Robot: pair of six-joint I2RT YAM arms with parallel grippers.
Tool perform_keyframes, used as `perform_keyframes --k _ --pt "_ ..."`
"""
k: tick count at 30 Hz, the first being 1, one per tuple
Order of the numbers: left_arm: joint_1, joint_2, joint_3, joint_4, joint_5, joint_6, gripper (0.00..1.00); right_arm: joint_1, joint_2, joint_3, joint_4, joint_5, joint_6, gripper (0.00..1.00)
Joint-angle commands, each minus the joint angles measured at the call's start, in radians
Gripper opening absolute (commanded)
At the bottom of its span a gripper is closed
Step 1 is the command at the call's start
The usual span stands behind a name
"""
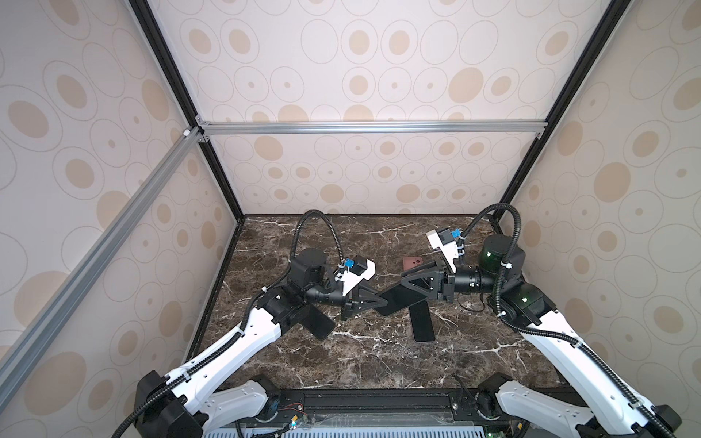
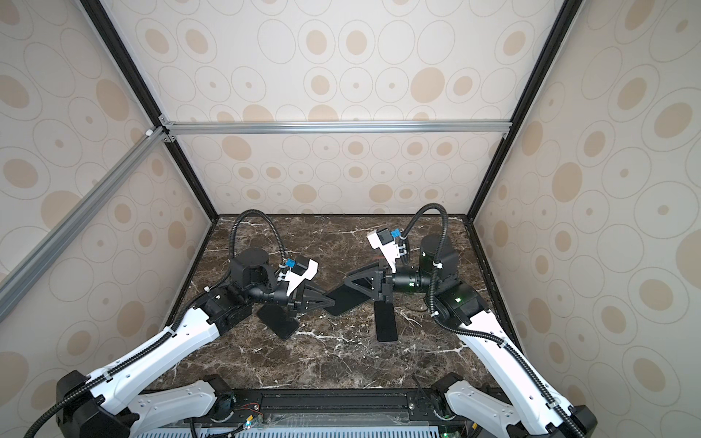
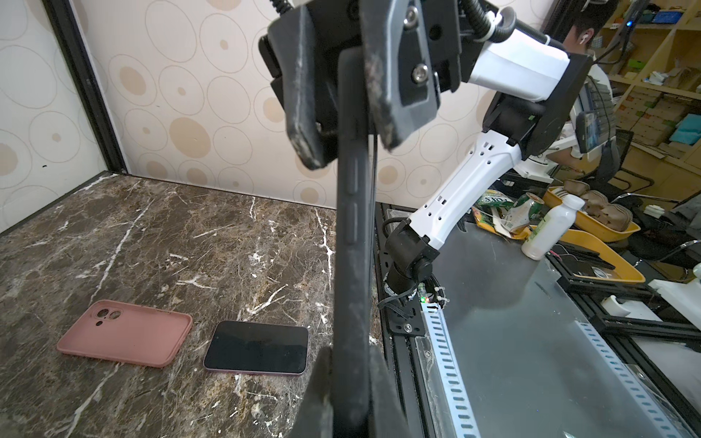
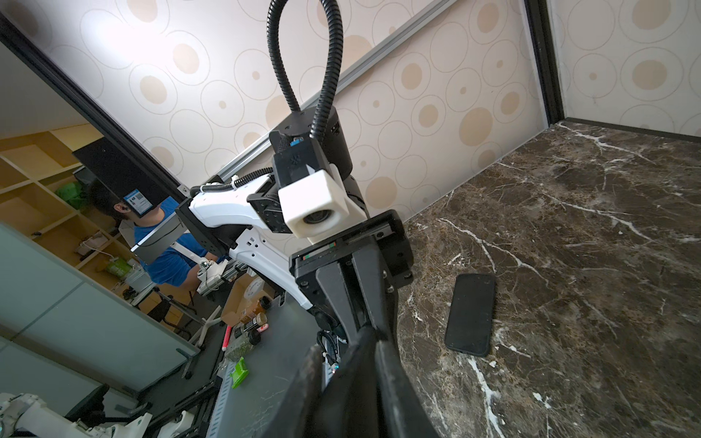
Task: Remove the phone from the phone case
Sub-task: 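Hold the phone raised in the left gripper while the right gripper stays beside it, then close the right gripper on the upright black phone beside the left gripper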
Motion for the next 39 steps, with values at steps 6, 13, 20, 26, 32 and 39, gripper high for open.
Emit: perform_keyframes --k 6,13,20,26,32,39 --pt "-0.004 -0.050 0.051 0.115 -0.176 0.096 0.00 -0.002 0.035 -0.020 0.005 0.130 0.239 0.29" --pt "-0.003 -0.056 0.051 0.096 -0.229 0.126 0.00 -0.002 0.047 -0.026 0.018 0.166 0.311 0.36" --pt "-0.004 -0.059 0.036 0.111 -0.224 0.120 0.00 -0.002 0.017 -0.042 0.143 0.211 0.363 0.47" --pt "0.001 -0.085 -0.053 0.249 -0.234 -0.002 0.00 -0.002 -0.109 -0.059 0.175 0.431 0.259 0.63" --pt "0.004 -0.102 -0.155 0.543 -0.279 -0.308 0.00 -0.002 -0.217 -0.141 0.164 0.522 0.132 0.64" --pt "0.003 -0.083 -0.210 0.869 -0.266 -0.684 0.00 -0.002 -0.246 -0.214 0.220 0.376 0.037 0.62"
